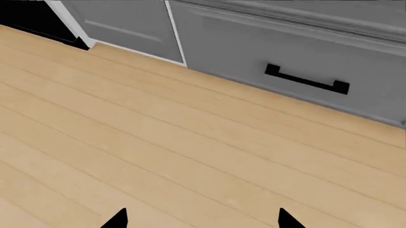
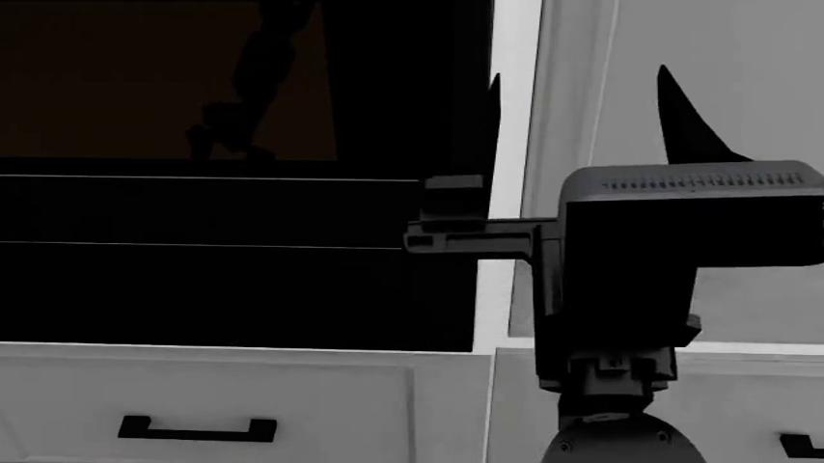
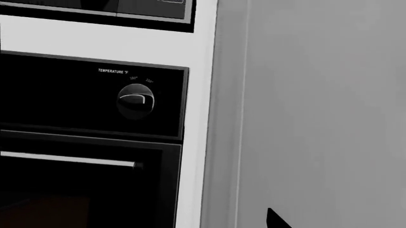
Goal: Press the stop button on the microwave
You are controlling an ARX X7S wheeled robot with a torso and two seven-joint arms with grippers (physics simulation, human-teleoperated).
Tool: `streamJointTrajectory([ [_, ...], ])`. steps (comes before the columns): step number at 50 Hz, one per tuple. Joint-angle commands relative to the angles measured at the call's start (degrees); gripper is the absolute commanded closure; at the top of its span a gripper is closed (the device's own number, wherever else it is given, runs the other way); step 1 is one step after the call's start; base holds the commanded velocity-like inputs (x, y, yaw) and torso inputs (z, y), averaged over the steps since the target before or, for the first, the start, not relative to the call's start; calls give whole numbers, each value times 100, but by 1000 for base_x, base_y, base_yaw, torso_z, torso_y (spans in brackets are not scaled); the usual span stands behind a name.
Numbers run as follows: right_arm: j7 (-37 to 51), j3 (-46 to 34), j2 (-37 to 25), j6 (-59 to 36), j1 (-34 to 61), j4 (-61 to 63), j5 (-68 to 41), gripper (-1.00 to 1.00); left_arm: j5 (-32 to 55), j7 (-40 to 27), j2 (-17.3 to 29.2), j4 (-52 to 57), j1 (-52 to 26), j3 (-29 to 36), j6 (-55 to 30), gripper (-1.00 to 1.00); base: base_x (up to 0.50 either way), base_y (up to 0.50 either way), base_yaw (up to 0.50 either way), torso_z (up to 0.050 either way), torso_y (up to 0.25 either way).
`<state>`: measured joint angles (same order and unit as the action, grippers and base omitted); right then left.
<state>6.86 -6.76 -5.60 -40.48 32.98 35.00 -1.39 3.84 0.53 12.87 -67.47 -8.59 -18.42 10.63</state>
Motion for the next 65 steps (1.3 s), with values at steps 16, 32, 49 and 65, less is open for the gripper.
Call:
streamJointTrajectory([
  [16,148,185,353,-1736,4008,-1581,-367,-100,-358,63,-27,-752,391,-613,-383,-100,0,0,0,48,0],
  [32,571,-206,455,-849,5478,-4245,-500,-100,-358,63,-27,-752,391,-613,-383,-100,0,0,0,50,5],
  [49,936,-478,538,320,7209,-7206,-1521,-100,-358,63,-27,-752,391,-613,-383,-100,0,0,0,50,15],
  [65,1485,-2495,556,1360,8311,-9219,-3832,-100,-358,63,-27,-752,391,-613,-383,-100,0,0,0,50,15],
])
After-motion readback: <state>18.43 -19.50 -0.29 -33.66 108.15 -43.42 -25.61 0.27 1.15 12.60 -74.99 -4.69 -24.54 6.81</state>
